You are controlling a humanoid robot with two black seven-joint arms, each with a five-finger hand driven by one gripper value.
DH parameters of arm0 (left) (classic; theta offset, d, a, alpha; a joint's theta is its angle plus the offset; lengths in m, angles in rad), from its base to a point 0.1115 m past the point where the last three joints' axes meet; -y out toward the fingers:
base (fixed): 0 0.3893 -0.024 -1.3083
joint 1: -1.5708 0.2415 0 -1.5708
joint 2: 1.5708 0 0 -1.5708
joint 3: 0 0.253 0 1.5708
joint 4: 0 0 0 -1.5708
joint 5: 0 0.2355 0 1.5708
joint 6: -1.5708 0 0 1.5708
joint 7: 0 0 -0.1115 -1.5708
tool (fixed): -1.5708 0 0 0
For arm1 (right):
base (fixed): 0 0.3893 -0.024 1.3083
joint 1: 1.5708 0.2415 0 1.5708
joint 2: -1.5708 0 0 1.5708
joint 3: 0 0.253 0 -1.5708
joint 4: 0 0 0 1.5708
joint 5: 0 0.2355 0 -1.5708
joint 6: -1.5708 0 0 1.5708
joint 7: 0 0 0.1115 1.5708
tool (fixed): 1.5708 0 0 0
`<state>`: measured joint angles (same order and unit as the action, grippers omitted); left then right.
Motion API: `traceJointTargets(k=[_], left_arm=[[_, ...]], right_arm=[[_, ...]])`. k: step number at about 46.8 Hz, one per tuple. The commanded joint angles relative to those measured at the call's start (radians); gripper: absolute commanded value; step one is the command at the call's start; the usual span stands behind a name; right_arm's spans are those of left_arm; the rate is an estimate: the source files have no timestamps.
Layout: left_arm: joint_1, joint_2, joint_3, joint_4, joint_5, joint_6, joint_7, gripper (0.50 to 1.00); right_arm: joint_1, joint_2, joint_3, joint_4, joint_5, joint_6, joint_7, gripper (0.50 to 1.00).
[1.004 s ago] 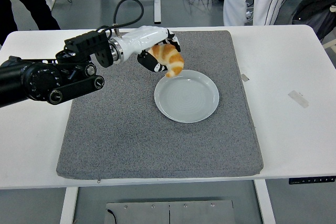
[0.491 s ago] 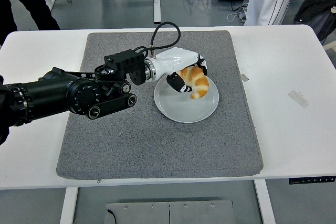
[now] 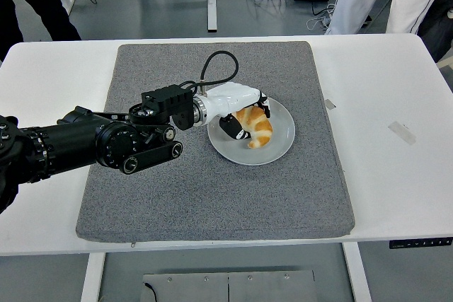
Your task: Place the bread on the plate
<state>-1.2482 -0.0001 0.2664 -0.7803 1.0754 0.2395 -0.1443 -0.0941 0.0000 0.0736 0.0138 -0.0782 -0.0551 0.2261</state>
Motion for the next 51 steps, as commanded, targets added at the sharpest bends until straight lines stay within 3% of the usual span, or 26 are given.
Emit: traceJointTargets(k=[1, 25, 26, 27, 28, 30, 35, 51], left_arm=[[0.001, 0.0, 0.001, 0.001, 0.0, 0.0, 0.0, 0.5], [0.012, 0.0, -0.001, 0.013, -0.012, -0.005, 0.011, 0.5], [0.01, 0.0, -0.002, 0.012, -0.014, -0.009, 0.011, 0.583], [0.009, 0.0, -0.003, 0.012, -0.017, -0.012, 0.012, 0.709], [0.009, 0.0, -0.003, 0.012, -0.02, -0.014, 0.014, 0.797], [0.007, 0.0, -0.003, 0.012, -0.031, -0.02, 0.015, 0.86], [0.0, 0.0, -0.001, 0.01, -0.061, -0.052, 0.017, 0.924], [-0.031, 0.0, -0.007, -0.036, -0.069, -0.081, 0.017, 0.964]], right_arm=[[0.001, 0.0, 0.0, 0.0, 0.0, 0.0, -0.001, 1.0], [-0.001, 0.0, 0.0, 0.0, 0.0, 0.0, -0.001, 1.0], [-0.001, 0.0, 0.0, 0.0, 0.0, 0.0, 0.001, 1.0], [0.001, 0.0, 0.0, 0.0, 0.0, 0.0, -0.001, 1.0], [-0.001, 0.0, 0.0, 0.0, 0.0, 0.0, -0.001, 1.0], [-0.001, 0.0, 0.0, 0.0, 0.0, 0.0, 0.001, 1.0], [-0.001, 0.0, 0.0, 0.0, 0.0, 0.0, 0.001, 1.0], [0.001, 0.0, 0.0, 0.0, 0.0, 0.0, -0.001, 1.0]])
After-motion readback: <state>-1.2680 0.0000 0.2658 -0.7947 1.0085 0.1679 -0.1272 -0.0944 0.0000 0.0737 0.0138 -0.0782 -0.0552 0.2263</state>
